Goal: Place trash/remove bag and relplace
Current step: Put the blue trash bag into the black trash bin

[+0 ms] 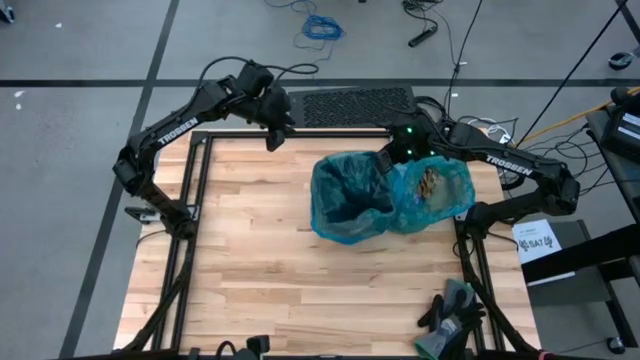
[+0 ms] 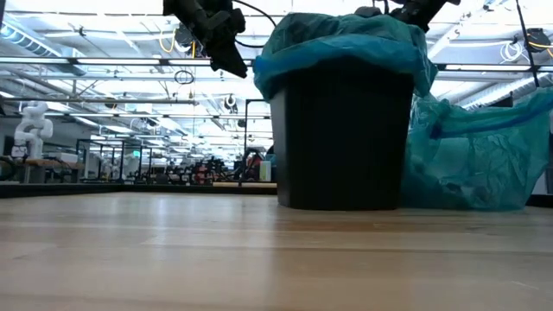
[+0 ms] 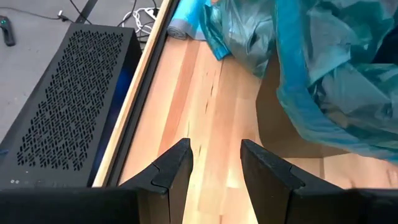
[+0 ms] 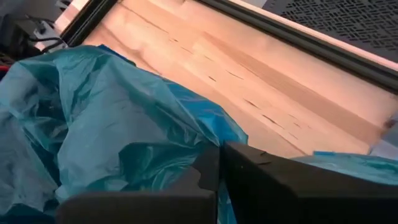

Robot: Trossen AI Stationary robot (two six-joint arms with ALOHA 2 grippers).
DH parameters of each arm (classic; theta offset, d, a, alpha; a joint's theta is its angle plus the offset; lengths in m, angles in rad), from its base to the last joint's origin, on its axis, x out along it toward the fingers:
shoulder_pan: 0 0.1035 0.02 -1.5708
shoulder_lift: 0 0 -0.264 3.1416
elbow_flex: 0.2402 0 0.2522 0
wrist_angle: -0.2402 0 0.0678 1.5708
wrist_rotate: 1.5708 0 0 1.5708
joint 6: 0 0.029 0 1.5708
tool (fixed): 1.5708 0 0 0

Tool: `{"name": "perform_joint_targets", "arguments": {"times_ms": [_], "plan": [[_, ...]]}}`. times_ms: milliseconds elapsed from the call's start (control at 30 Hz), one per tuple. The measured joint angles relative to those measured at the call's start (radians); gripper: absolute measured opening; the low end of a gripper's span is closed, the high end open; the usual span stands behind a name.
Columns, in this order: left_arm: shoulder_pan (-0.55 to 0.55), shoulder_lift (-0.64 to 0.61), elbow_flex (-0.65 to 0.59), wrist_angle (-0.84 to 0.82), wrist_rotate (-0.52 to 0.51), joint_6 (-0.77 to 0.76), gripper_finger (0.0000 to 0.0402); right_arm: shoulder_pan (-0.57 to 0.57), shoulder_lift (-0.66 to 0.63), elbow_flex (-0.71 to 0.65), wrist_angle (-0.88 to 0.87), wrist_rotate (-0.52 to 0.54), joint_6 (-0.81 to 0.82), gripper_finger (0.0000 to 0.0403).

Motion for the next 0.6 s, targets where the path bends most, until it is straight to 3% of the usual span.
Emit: {"name": "perform_joint_targets", "arguments": {"times_ms": [267, 400, 600], "plan": [[0.0, 0.003, 0.0, 0.004, 0.0, 0.05, 0.0141, 0.009, 0.0, 0.0, 0.026, -0.026, 0.016, 0.0022], [0.0, 0.003, 0.0, 0.004, -0.001, 0.049, 0.0141, 0.011, 0.001, 0.0, 0.037, -0.028, 0.058, 0.001], [0.017, 0.003, 0.0, 0.003, -0.005, 0.041, 0.0141, 0.021, 0.03, 0.001, 0.225, 0.005, 0.071, 0.0002]]}}
